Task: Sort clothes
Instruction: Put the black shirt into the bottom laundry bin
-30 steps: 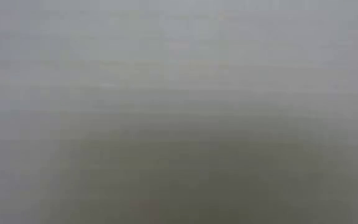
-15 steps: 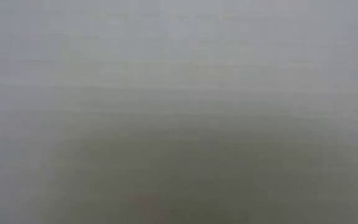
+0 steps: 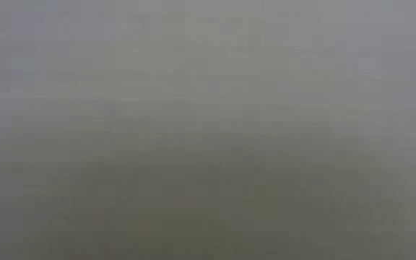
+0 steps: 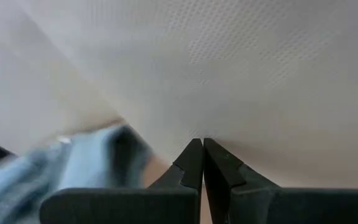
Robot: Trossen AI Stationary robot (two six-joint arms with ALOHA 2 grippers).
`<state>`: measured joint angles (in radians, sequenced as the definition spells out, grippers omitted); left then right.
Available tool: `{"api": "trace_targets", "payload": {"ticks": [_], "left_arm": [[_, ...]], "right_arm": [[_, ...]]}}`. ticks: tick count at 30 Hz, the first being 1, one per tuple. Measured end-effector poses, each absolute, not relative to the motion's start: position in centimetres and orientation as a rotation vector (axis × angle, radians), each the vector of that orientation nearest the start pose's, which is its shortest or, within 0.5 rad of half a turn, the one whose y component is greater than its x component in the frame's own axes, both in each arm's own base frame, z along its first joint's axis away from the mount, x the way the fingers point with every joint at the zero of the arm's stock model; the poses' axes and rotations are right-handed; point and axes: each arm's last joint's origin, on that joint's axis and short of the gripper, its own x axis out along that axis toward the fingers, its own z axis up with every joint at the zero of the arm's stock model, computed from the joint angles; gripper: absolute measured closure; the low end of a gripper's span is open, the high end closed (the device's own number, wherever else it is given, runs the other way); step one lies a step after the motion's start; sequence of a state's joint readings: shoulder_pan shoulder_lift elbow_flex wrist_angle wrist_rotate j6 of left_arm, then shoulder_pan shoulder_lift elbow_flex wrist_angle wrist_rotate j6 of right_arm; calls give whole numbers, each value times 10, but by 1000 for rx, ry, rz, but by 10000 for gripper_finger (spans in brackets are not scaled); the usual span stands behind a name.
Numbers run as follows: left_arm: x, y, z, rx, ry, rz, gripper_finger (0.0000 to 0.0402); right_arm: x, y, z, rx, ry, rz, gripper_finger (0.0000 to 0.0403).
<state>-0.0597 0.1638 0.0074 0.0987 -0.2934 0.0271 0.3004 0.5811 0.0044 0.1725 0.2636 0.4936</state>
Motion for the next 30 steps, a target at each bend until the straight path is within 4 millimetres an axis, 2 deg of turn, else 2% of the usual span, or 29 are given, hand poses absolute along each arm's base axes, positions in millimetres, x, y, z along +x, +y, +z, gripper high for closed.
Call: {"api": "trace_targets", "payload": {"ticks": [4,7,11,16,19,25,30], "left_arm": [[106,2,173,-176,-15,219,394],[106,2,182,-264,-102,205,394],[105,2,192,-279,-199,191,394],[104,2,197,-301,-247,182,394],[104,2,199,-330,-274,175,394],[103,3,202,-413,-316,201,394],[99,6,211,-460,-433,257,394]], "right_arm": [[127,19,135,486,280,-167,370],[132,15,151,446,156,-160,370],[138,17,186,348,-24,-84,370],[141,25,203,382,-43,44,370],[140,31,222,433,-113,142,370],[132,36,287,435,-436,242,370],[123,24,334,407,-651,179,370]]}}
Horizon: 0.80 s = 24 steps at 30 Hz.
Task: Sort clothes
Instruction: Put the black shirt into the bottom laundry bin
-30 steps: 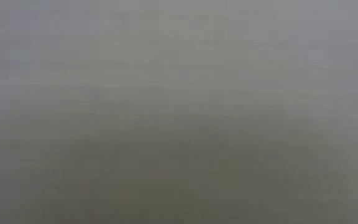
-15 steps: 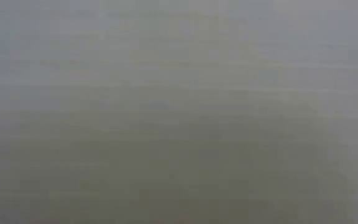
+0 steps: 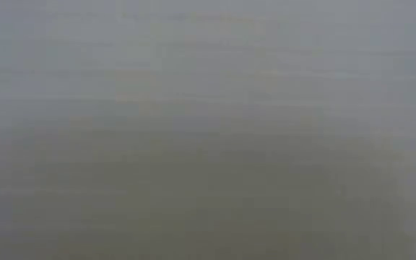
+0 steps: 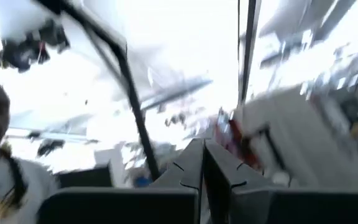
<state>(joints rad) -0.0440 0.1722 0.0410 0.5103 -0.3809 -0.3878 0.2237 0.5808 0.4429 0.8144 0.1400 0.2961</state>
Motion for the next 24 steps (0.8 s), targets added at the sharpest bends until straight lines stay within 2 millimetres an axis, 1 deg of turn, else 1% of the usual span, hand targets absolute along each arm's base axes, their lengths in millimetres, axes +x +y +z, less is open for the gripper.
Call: {"api": "trace_targets", "payload": {"ticks": [3,6,8,10,14,18,21,24], "left_arm": [[95,10,220,-567,-552,277,394],[91,13,230,-671,-639,276,394],[89,14,243,-675,-669,274,394],[88,15,256,-641,-679,289,394],[92,18,284,-488,-668,356,394],[103,21,308,-325,-629,438,394],[115,26,325,-292,-607,502,394],[130,31,339,-284,-576,540,394]], "right_arm": [[118,14,357,393,-739,90,370],[114,2,374,425,-800,-56,370],[113,-6,383,423,-791,-139,370],[111,-13,391,395,-753,-210,370],[106,-27,405,342,-627,-363,370],[97,-38,416,252,-460,-520,370],[91,-46,418,232,-294,-634,370],[87,-54,415,228,-85,-751,370]]}}
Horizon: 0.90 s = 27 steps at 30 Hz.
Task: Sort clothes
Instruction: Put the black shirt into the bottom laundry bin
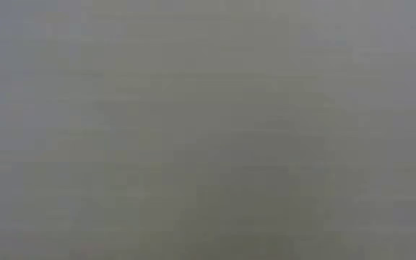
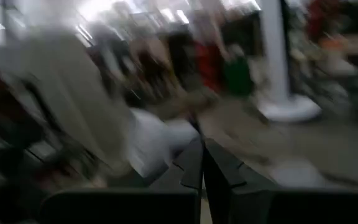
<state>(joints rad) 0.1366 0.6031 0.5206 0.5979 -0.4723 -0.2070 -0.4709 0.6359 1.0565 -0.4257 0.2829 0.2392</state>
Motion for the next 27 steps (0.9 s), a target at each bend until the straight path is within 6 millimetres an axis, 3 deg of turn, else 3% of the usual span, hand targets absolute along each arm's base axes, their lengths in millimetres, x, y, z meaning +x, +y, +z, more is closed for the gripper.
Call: {"api": "trace_targets", "payload": {"ticks": [4,12,16,22,27], "left_arm": [[153,41,351,-283,-473,599,394],[182,59,367,-252,-338,690,394],[182,63,369,-238,-342,714,394],[178,64,369,-261,-339,722,394],[173,63,368,-260,-310,726,394]], "right_arm": [[89,-67,403,202,211,-874,370],[89,-116,367,504,519,-1238,370],[86,-143,354,615,596,-1334,363],[92,-143,355,675,565,-1364,325],[93,-149,339,737,655,-1386,274]]}}
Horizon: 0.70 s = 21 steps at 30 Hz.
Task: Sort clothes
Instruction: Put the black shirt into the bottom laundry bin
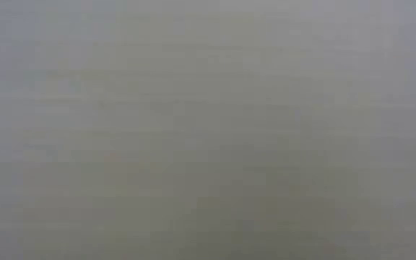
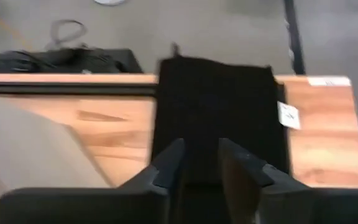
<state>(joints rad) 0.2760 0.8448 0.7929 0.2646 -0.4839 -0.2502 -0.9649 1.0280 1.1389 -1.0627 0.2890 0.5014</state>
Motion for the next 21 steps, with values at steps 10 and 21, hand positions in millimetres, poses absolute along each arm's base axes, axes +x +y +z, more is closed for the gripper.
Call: {"api": "trace_targets", "payload": {"ticks": [10,21], "left_arm": [[160,59,370,-308,-312,714,394],[156,58,368,-305,-283,719,394]], "right_arm": [[102,-164,315,837,523,-1564,176],[127,-175,300,886,488,-1616,157]]}}
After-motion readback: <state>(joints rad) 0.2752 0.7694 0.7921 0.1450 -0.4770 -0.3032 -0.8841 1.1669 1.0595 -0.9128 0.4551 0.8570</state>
